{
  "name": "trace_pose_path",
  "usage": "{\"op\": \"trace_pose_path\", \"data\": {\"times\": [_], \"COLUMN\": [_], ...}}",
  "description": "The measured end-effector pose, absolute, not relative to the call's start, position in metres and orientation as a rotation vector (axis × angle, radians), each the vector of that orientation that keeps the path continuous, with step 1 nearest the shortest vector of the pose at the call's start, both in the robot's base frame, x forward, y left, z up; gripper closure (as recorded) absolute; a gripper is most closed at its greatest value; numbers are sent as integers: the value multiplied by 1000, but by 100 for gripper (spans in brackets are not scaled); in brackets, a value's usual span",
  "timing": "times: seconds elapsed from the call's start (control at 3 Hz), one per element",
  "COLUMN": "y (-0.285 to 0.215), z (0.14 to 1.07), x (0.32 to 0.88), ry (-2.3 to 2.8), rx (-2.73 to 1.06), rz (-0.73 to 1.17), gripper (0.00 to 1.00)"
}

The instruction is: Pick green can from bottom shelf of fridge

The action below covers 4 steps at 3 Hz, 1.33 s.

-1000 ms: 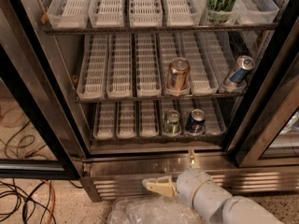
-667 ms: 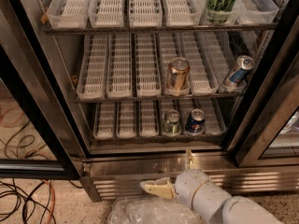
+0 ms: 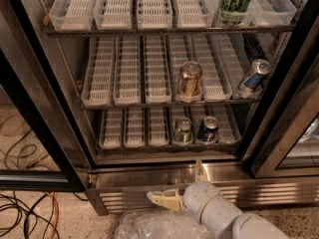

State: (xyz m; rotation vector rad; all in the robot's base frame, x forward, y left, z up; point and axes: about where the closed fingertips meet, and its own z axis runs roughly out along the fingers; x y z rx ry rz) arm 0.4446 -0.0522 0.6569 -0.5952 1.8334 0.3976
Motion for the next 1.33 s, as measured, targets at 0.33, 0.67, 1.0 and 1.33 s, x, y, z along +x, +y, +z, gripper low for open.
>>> {"op": "trace_pose_path", "data": {"times": [0.33,0.67,1.0,1.33], "y": [-42,-27,-17,-16], "z": [655,650,643,635], "x": [453,464,473,473], "ry": [1757,1681,1606,1601], "rx": [-515,-434,-349,-316], "rz": [393,380,373,394], "gripper": [0,0,0,0]}}
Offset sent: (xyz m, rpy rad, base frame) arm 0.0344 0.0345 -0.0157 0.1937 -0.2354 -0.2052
